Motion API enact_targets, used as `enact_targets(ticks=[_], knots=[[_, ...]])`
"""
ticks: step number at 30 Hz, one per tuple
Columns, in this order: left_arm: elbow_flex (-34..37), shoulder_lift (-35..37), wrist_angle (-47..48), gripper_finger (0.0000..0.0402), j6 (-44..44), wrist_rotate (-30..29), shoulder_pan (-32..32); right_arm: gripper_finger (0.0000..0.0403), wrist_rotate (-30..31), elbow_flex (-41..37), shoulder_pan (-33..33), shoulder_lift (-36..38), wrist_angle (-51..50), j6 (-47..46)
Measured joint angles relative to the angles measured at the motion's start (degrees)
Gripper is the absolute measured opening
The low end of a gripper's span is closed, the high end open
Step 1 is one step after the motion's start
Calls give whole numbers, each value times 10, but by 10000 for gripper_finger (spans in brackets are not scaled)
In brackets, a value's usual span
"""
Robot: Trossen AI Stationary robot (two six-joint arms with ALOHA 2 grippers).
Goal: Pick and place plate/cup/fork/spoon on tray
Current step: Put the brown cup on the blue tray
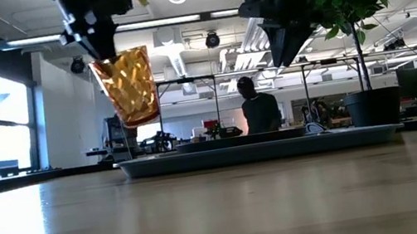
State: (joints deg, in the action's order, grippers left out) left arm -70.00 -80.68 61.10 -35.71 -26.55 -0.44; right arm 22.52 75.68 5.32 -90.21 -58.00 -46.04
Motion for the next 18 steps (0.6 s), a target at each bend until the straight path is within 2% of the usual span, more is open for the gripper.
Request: enact_targets(ticks=[6,13,18], knots=[[-33,0,-63,6,165,2,132,99,0,0,22,0,1,-18],[-55,0,-203,6,336,77,262,99,-5,0,45,0,2,-49],[-60,0,-274,7,413,97,325,99,-7,0,58,0,2,-71]])
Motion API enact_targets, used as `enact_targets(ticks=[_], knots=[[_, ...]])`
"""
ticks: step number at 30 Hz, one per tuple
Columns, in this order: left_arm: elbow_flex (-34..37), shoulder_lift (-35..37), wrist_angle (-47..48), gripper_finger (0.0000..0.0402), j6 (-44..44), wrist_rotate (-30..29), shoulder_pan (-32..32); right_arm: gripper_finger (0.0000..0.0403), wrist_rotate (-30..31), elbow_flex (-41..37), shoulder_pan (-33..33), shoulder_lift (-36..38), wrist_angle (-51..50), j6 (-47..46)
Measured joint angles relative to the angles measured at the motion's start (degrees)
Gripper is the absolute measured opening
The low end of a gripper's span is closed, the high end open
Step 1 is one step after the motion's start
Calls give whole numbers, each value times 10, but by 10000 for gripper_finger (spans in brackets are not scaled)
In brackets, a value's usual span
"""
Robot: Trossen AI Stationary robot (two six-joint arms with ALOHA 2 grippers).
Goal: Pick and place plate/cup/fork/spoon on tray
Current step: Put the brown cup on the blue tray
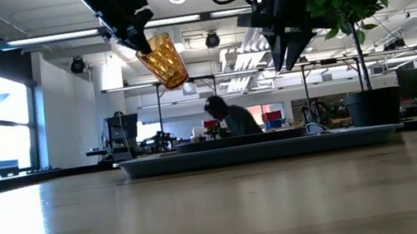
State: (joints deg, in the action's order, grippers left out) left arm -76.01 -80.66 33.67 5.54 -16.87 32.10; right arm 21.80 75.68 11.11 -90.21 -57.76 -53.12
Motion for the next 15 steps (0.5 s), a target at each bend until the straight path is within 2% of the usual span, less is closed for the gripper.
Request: enact_targets(ticks=[4,10,15], knots=[[0,0,-54,7,45,5,42,99,-4,0,10,0,3,-10],[0,0,-121,7,66,81,106,99,-6,0,25,0,20,-10],[-13,-11,-129,7,65,119,153,99,-8,0,40,0,25,-25]])
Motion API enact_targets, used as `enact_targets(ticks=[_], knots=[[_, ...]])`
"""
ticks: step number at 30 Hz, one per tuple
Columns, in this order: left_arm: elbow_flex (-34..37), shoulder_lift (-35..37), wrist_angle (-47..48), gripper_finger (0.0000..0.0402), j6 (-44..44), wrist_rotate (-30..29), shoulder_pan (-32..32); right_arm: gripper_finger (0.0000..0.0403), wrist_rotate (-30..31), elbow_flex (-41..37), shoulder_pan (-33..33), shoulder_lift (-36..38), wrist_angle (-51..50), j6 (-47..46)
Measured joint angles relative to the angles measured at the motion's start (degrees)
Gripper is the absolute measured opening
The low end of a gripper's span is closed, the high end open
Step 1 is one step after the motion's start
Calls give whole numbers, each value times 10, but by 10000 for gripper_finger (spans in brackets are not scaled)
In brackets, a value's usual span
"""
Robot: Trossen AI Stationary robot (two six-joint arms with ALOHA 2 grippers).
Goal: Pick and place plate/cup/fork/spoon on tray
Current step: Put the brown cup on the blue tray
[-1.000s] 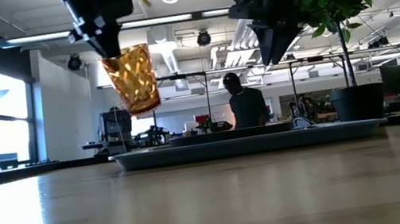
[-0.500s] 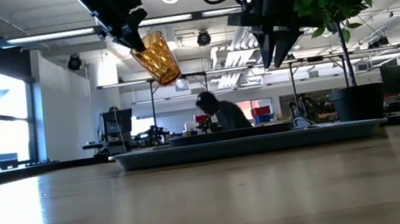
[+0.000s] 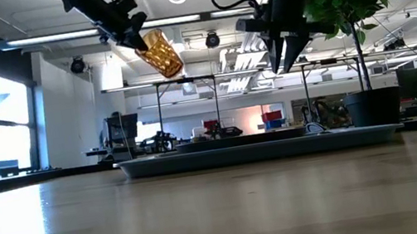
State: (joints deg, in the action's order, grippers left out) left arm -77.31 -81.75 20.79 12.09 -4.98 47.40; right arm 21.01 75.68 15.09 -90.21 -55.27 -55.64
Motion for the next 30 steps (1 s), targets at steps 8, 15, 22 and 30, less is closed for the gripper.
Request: enact_targets(ticks=[8,15,22,30], knots=[[-118,-77,90,7,-10,29,28,99,-1,0,13,0,2,-11],[-181,-142,199,7,-15,60,27,99,-2,0,14,0,3,-14],[-184,-196,264,7,-36,98,17,99,-5,0,14,0,3,-22],[-184,-246,317,7,-45,100,-3,99,-11,0,14,0,3,-25]])
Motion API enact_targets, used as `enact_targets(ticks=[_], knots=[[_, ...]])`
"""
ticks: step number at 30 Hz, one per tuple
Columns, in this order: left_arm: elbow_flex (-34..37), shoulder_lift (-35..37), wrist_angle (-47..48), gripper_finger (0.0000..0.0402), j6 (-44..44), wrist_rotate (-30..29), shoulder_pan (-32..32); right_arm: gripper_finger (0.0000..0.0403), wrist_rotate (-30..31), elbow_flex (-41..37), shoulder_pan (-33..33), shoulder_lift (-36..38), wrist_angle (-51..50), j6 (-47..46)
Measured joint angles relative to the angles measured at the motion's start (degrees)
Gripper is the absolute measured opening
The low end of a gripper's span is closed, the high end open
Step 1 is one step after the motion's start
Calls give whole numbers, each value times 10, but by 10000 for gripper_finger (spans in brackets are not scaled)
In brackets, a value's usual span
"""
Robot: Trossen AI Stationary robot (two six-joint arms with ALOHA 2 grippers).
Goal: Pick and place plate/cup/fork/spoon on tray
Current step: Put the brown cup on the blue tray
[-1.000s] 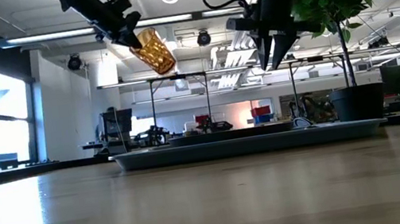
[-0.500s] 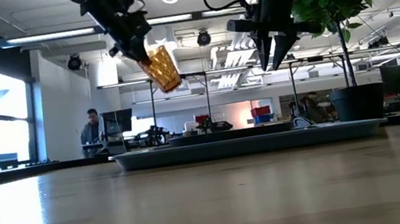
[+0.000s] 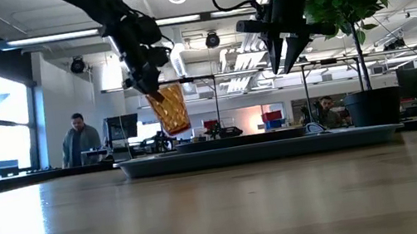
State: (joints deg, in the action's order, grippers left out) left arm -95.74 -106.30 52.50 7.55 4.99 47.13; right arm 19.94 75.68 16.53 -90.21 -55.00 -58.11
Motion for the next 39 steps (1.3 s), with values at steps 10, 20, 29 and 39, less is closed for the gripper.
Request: enact_targets(ticks=[10,20,29,39], knots=[[0,-37,26,7,-19,5,-28,99,-3,0,0,0,0,0],[0,-73,48,7,-30,-3,-31,99,-3,0,0,0,0,0],[-1,-91,60,8,-30,1,-32,99,-4,0,0,0,0,0],[0,-92,54,22,-28,-5,-32,99,-4,0,0,0,0,0]])
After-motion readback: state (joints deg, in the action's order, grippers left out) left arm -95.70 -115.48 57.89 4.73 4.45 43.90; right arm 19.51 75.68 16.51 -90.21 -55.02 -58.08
